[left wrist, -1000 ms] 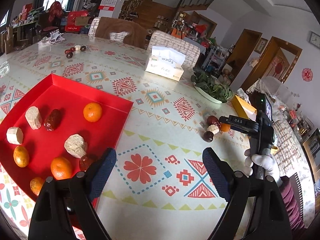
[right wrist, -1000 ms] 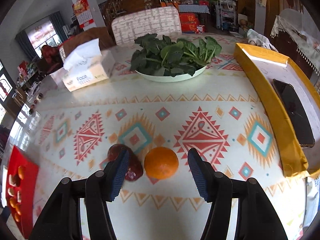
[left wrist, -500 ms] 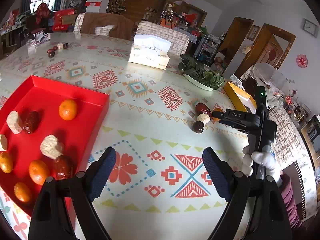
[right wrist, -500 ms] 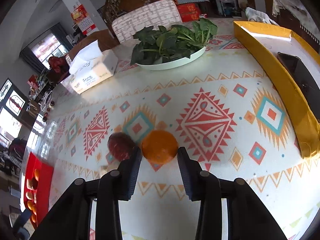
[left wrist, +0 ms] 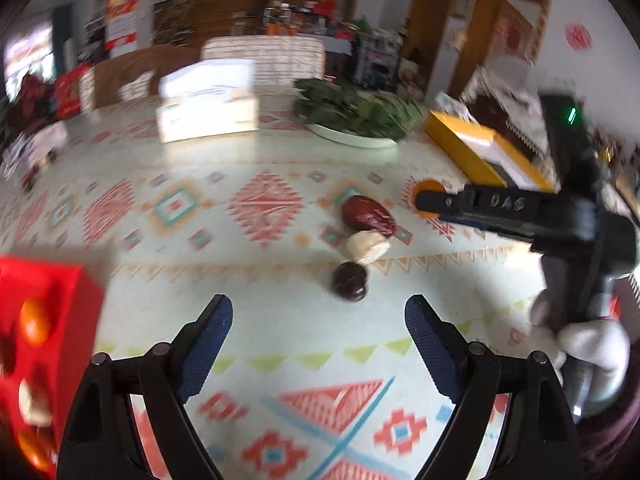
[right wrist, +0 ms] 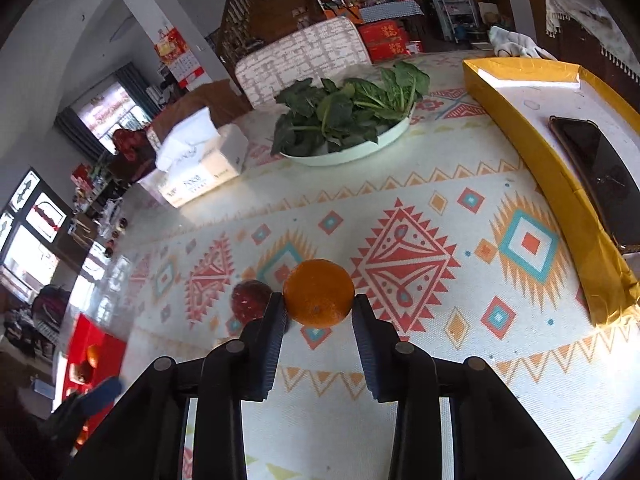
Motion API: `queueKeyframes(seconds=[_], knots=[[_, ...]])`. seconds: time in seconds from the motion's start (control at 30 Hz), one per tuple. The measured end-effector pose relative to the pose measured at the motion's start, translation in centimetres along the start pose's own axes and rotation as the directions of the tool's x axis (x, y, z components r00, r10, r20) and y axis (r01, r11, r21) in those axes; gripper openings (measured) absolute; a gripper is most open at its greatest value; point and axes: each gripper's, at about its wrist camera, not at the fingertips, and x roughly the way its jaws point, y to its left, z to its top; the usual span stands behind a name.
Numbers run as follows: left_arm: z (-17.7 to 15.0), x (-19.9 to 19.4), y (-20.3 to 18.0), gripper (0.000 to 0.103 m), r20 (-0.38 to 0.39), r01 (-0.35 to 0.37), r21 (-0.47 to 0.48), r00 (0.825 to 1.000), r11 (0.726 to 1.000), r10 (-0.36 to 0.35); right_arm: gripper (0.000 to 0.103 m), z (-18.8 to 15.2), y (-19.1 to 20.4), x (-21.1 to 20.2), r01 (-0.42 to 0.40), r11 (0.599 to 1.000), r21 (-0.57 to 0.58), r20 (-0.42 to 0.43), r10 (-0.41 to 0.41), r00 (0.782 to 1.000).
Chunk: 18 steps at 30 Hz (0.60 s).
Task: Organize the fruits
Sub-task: 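Grasp an orange with right tool while left tool grasps a dark plum, then carry orange and plum over the red tray and open both tools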
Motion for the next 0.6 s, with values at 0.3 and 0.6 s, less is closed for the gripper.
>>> queueKeyframes(seconds=[0.3,0.6], knots=[[1.6,4.4,-2.1,0.077,-0.037,-0.020,0.088,0.999,0.996,0.023,0.038,-0.3,1.1,-0.8,-0.066,0.998,-0.024,-0.003,0.066,0.998],[1.1,4.0,-2.3,0.024,-0.046,-0.047,0.105,0.998,0.993,0.053,0.038,0.0,0.8,-1.0,-0.069,0.998,-0.016,0.007,0.069,0.998]])
